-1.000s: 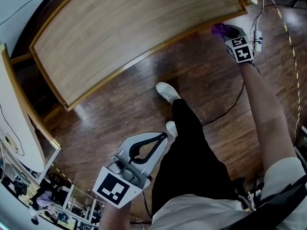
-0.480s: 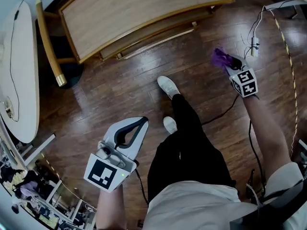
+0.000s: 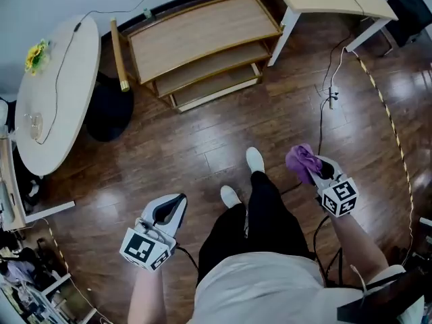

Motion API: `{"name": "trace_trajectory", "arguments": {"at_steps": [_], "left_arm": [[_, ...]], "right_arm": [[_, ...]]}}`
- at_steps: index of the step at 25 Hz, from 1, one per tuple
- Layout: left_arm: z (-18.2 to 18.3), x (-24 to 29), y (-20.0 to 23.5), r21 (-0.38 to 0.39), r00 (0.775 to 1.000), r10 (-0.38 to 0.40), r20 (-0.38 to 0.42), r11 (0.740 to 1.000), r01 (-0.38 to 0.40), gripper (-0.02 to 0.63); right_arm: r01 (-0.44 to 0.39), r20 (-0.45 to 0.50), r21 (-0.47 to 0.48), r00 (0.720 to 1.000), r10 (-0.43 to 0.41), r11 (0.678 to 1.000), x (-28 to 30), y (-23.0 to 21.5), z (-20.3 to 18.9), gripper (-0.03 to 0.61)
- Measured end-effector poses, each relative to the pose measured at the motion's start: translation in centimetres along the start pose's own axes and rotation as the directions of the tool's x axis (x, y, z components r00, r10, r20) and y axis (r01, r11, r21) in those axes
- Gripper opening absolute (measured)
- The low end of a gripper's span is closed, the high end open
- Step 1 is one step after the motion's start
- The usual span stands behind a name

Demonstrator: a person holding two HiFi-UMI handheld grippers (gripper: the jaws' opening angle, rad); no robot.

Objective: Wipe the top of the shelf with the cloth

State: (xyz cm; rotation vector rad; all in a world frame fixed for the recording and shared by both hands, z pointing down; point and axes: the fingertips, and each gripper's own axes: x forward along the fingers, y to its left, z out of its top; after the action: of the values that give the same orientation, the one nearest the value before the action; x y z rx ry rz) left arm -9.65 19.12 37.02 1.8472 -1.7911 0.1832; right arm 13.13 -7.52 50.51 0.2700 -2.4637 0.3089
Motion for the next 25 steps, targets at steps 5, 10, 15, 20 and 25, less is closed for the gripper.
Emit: {"name": "trace_trajectory", "arguments": {"at_steps": [5, 10, 15, 20, 25], "left_arm": [[-0.5, -1.8, -5.3, 0.04, 1.0, 0.003, 0.005, 0.999, -0.003, 0.017], [-0.1, -1.9, -11.8, -0.005, 0.997, 0.024, 0.07, 1.0, -0.024, 0.017], [-1.1, -0.5, -21.4, 0.081, 0.998, -0.027, 0.056, 0.996, 0.023, 0.017], [-1.7, -0.1, -28.3, 0.108, 0.999, -0.019, 0.045, 0.994, 0.014, 0.017], [-3.4, 1.5, -35.6, 0.151, 0.995, -0.095, 0.01, 0.984, 0.093, 0.017]], "right_arm": [[-0.025, 0.056, 0.001, 0.998, 0.025, 1.0, -7.2, 1.4, 1.1, 0.095], [-0.065, 0.144, 0.02, 0.988, 0.061, 0.998, -13.0, 0.8, 2.2, 0.095], [-0.078, 0.219, 0.004, 0.973, 0.075, 0.997, -19.8, 0.3, 0.7, 0.095], [-0.095, 0.238, -0.022, 0.966, 0.098, 0.995, -25.1, -1.0, -1.3, 0.097], [-0.055, 0.27, 0.026, 0.962, 0.046, 0.998, -31.8, -2.6, -5.0, 0.097]]}}
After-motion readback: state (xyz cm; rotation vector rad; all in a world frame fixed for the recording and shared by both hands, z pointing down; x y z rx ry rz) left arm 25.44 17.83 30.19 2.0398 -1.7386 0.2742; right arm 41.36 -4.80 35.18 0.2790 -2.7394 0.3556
